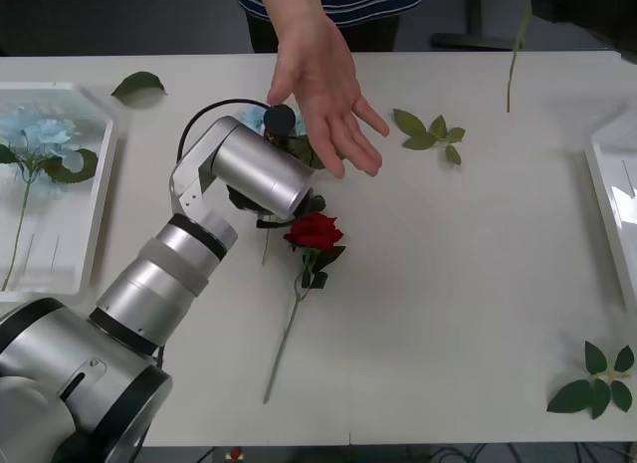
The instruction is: Place the red flowers into the right box and the blue flowers into the left box. If a person shows an open palm, hand one flower to the person first, then continue sorting.
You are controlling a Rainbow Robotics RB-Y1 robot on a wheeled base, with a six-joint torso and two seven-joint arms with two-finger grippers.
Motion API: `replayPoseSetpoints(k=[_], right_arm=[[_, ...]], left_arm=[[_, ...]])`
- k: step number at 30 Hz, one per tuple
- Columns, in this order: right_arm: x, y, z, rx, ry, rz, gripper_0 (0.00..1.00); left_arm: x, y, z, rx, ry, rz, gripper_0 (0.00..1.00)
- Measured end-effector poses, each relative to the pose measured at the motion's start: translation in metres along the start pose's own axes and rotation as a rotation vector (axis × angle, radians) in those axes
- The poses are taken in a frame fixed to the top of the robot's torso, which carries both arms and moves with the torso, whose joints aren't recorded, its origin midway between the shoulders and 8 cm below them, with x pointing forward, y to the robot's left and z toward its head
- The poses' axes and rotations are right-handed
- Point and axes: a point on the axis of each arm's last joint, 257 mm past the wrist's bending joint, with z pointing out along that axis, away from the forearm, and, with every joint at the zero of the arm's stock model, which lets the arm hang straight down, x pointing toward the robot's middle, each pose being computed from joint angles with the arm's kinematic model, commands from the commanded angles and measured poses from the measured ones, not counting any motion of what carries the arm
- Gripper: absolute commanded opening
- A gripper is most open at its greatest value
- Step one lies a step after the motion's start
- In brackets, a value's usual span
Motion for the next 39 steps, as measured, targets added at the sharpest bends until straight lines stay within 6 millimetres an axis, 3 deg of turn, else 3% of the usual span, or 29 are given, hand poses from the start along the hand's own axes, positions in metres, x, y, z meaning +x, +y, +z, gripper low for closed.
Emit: replayPoseSetpoints(k=[4,10,15,23,39], right_arm=[[0.005,-0.003,0.036,0.043,0.011,-0.065,0.00],[-0.026,-0.010,0.080,0.106,-0.029,0.054,0.00],[-0.042,-0.013,0.101,0.130,-0.044,0.086,0.00],[-0.064,-0.022,0.108,0.169,-0.071,0.068,0.00],[-0.064,-0.022,0.108,0.168,-0.072,0.067,0.01]], left_arm=[[-0.001,0.002,0.000,0.000,0.001,-0.007,0.00],[-0.001,0.002,0.000,0.000,0.001,-0.007,0.00],[-0.001,0.002,0.000,0.000,0.001,-0.007,0.00],[0.000,0.002,0.000,0.000,0.002,-0.007,0.00],[0.000,0.002,0.000,-0.001,0.003,-0.007,0.00]])
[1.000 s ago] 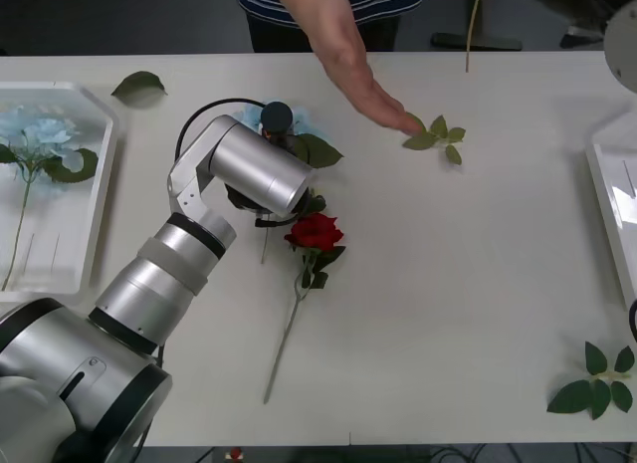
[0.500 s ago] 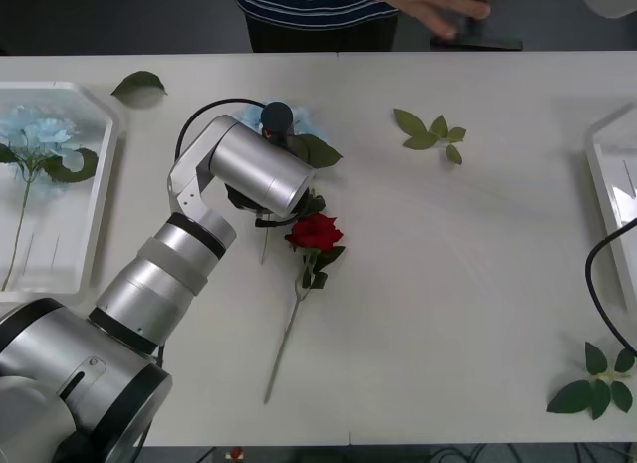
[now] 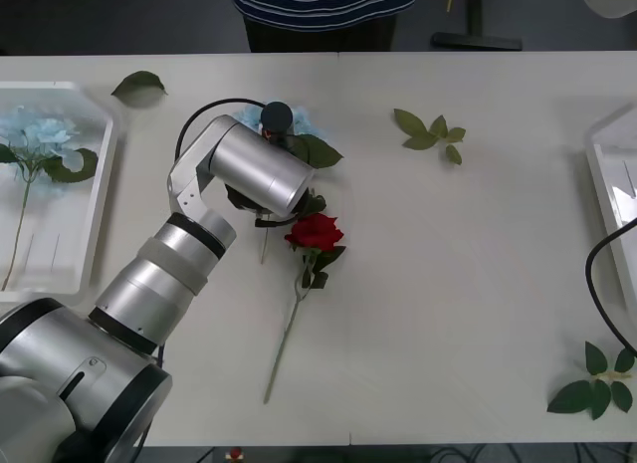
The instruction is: Place the red flowers into the right box and the blue flowers into the left box. If a person shows an open palm, hand one flower to the person first, then continue sorting.
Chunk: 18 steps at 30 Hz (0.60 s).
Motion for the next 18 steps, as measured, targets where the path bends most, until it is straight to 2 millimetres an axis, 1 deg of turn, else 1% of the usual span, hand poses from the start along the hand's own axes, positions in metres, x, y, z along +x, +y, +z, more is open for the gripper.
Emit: replayPoseSetpoints(k=[1,2,3,4,18], right_arm=[[0.0000,0.0000,0.0000,0.000,0.000,0.000,0.31],[0.0000,0.0000,0.0000,0.000,0.000,0.000,0.46],[0.0000,0.0000,0.0000,0.000,0.000,0.000,0.77],[0.0000,0.0000,0.0000,0.000,0.000,0.000,1.00],[0.0000,0.0000,0.0000,0.000,0.000,0.000,1.00]], left_arm=[[0.0000,0.0000,0.0000,0.000,0.000,0.000,0.00],[0.0000,0.0000,0.0000,0.000,0.000,0.000,0.00],[0.0000,0.0000,0.0000,0.000,0.000,0.000,0.00],[0.0000,0.0000,0.0000,0.000,0.000,0.000,0.00],[0.0014,0.0007,0.0000,-0.003,0.005,0.000,0.00]])
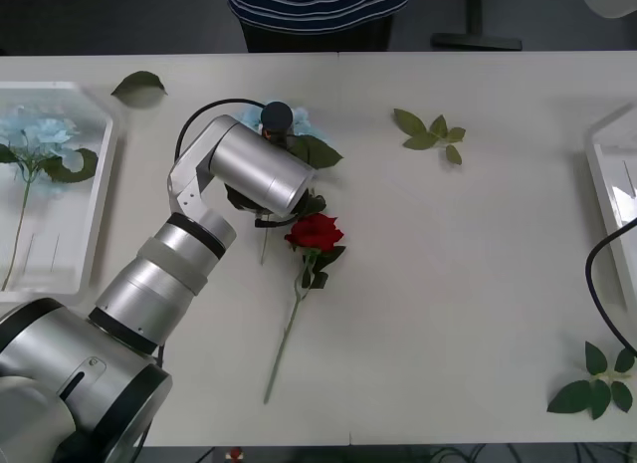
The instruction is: Place the red flowers into the right box and the blue flowers into the left box. If a person shows an open palm, hand one flower to the person first, then continue sorting.
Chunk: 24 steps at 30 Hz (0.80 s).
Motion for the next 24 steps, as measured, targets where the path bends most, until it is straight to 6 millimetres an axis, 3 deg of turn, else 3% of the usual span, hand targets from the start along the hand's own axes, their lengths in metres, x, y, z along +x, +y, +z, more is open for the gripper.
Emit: replayPoseSetpoints(k=[18,24], right_arm=[[0.004,0.001,0.000,0.000,0.011,-0.001,1.00],[0.036,0.012,-0.019,-0.029,0.198,0.102,1.00]], left_arm=[[0.004,0.003,-0.001,-0.011,0.020,0.001,0.00],[0.007,0.008,-0.009,-0.029,0.051,-0.006,0.00]])
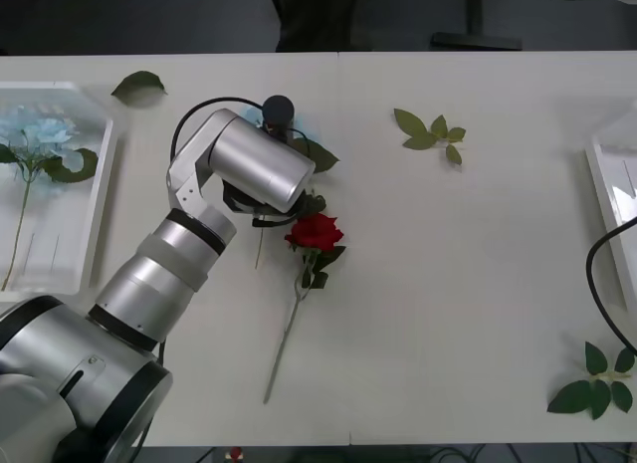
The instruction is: Place the red flowers into the right box and the blue flowers into the left box. If a person shows an open palm, hand one flower to the person first, then continue sorting.
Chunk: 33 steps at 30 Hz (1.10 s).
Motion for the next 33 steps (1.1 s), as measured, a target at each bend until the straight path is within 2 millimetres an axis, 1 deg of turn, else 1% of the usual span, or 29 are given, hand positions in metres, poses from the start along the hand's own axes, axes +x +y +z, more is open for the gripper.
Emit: replayPoseSetpoints(k=[4,8,12,14,16,18,19,21,24,26,28,31,33], right_arm=[[0.022,0.002,-0.030,-0.005,0.149,0.016,1.00],[0.042,-0.005,-0.067,-0.001,0.261,0.000,1.00],[0.068,-0.014,-0.107,-0.026,0.373,0.004,1.00],[0.081,-0.017,-0.125,-0.068,0.412,-0.034,1.00],[0.100,-0.019,-0.144,-0.136,0.465,-0.124,1.00],[0.124,-0.027,-0.163,-0.209,0.532,-0.247,1.00],[0.134,-0.033,-0.170,-0.234,0.554,-0.298,1.00],[0.152,-0.044,-0.178,-0.269,0.589,-0.373,1.00],[0.181,-0.053,-0.187,-0.310,0.660,-0.419,1.00],[0.197,-0.058,-0.191,-0.337,0.694,-0.473,1.00],[0.209,-0.061,-0.192,-0.376,0.708,-0.560,1.00],[0.224,-0.068,-0.191,-0.421,0.708,-0.682,1.00],[0.232,-0.074,-0.187,-0.420,0.705,-0.715,1.00]], left_arm=[[-0.008,0.008,-0.008,-0.003,-0.009,-0.022,0.00],[-0.016,0.032,-0.019,-0.031,-0.008,-0.048,0.00],[-0.021,0.067,-0.037,-0.071,0.012,-0.065,0.00],[-0.024,0.087,-0.047,-0.088,0.019,-0.066,0.00],[-0.026,0.113,-0.055,-0.108,0.029,-0.073,0.00],[-0.026,0.142,-0.065,-0.127,0.043,-0.080,0.00],[-0.028,0.159,-0.070,-0.142,0.045,-0.084,0.00],[-0.030,0.191,-0.079,-0.165,0.052,-0.093,0.00],[-0.029,0.233,-0.095,-0.176,0.080,-0.132,0.00],[-0.033,0.256,-0.105,-0.191,0.076,-0.171,0.00],[-0.037,0.265,-0.110,-0.192,0.065,-0.195,0.00],[-0.038,0.266,-0.111,-0.189,0.062,-0.202,0.00],[-0.037,0.265,-0.110,-0.191,0.064,-0.197,0.00]])
